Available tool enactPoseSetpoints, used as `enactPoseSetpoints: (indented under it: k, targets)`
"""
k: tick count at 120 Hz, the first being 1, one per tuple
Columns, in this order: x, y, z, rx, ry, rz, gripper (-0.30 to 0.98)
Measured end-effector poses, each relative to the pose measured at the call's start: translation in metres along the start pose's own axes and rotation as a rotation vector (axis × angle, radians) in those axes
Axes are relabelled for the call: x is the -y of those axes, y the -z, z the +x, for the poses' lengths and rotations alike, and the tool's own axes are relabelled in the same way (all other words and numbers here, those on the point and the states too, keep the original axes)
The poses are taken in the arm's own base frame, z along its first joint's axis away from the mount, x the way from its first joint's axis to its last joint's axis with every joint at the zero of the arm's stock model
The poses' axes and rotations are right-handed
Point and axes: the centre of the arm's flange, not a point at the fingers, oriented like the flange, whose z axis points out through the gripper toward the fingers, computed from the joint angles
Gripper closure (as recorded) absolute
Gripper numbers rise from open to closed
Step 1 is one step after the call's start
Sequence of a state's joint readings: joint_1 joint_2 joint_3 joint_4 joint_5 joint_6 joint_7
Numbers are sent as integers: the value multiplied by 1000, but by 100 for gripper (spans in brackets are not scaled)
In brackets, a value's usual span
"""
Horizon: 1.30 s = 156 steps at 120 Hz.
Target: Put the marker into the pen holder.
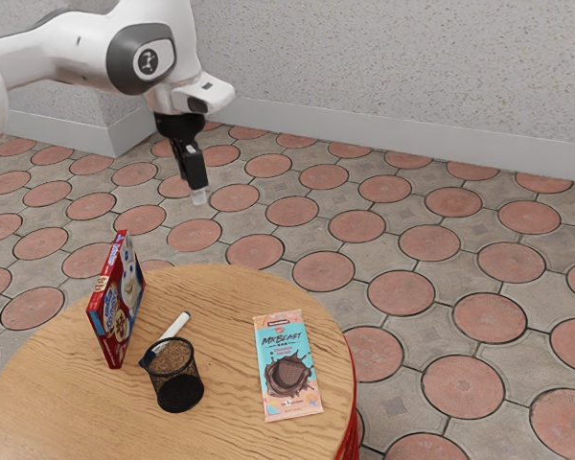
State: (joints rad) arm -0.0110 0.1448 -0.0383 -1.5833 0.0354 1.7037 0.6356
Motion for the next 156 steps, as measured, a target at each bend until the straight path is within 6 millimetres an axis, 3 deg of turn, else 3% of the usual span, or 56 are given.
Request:
enactPoseSetpoints:
  k: [20,32,48,68,82,92,108,118,126,136,146,156]
  targets:
    - [-5,9,-4,-10,-14,10,0]
    - [-20,12,-27,4,-4,12,0]
    - [-35,-46,-61,68,68,-28,0]
    - [15,-74,-103,82,247,-18,0]
    - [23,-125,-128,100,331,-12,0]
    - [26,-149,-125,96,371,0,0]
    - [38,-162,-111,72,411,30,0]
    - [45,-165,-90,53,418,45,1]
    - [49,-175,-80,53,428,47,14]
    - [63,-185,-89,56,482,39,31]
    - [69,-195,-92,51,532,30,40]
    - [66,-215,-81,47,561,14,46]
